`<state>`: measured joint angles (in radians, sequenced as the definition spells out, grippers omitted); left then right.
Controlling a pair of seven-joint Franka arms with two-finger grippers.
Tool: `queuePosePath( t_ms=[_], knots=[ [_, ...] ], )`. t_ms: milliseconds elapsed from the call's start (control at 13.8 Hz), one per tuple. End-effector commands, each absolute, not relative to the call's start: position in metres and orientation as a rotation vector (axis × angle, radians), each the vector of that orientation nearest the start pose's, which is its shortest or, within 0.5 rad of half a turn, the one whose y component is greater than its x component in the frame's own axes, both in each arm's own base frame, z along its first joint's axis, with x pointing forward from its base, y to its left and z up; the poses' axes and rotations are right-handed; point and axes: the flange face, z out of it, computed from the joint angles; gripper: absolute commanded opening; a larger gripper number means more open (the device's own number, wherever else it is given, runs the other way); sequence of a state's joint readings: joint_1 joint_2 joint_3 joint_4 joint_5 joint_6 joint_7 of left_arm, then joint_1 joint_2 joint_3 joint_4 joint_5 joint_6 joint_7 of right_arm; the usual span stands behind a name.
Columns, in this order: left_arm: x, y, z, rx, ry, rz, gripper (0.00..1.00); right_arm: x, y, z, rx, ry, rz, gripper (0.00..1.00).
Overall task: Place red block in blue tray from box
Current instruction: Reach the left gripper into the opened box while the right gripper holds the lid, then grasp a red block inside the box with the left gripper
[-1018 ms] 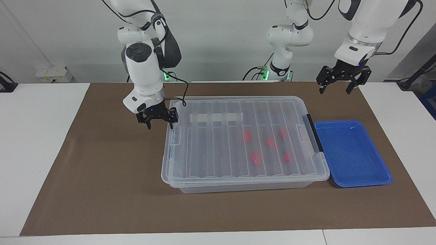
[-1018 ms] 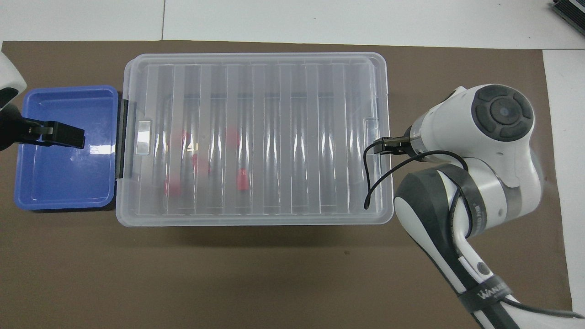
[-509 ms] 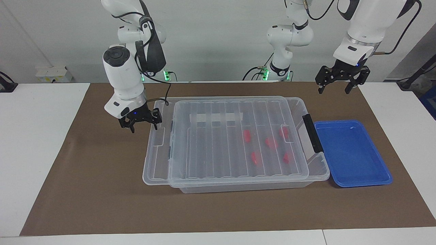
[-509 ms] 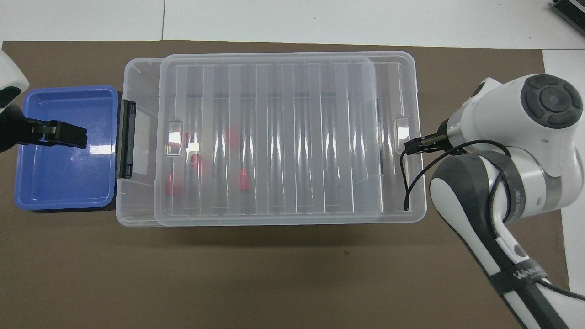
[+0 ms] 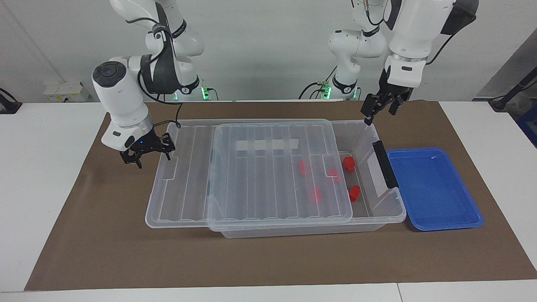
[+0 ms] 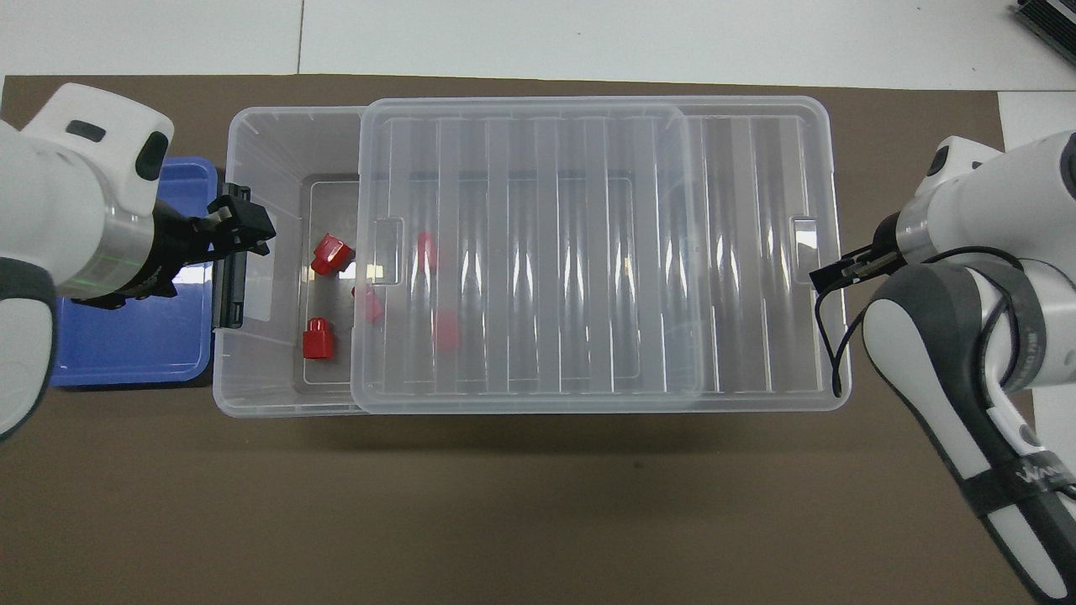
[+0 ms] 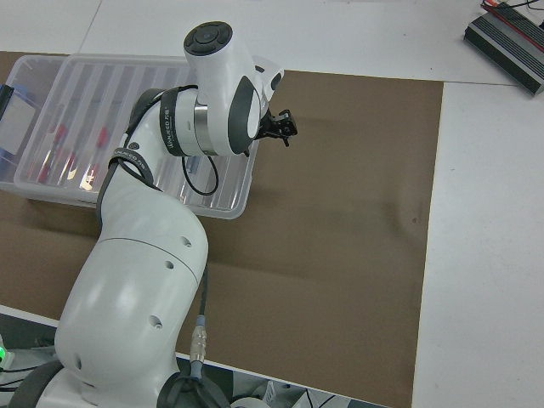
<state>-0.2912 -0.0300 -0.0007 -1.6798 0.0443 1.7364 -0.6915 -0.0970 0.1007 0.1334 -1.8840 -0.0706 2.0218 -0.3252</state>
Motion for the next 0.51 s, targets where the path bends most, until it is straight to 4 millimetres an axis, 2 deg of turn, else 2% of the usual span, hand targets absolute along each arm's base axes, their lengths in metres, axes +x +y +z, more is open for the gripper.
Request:
queuePosePath(
  t_ms=[0,145,218,436],
  knots=[
    [0.547,-0.169,0.539,-3.066,-0.685,-0.146,1.00,0.582,-0.008,0.454,-3.130,-0.752,-0.007,0.93],
    [0.567,-0.192,0.487,-3.049,-0.764,-0.142,1.00,0.582,-0.017,0.453,-3.120,-0.791,-0.001,0.93],
    [0.571,-0.200,0.477,-3.050,-0.814,-0.170,1.00,0.582,-0.020,0.453,-3.114,-0.812,0.000,0.93],
    [0.550,-0.192,0.422,-3.050,-0.812,-0.157,1.00,0.583,-0.029,0.452,-3.102,-0.861,0.004,0.93]
  ],
)
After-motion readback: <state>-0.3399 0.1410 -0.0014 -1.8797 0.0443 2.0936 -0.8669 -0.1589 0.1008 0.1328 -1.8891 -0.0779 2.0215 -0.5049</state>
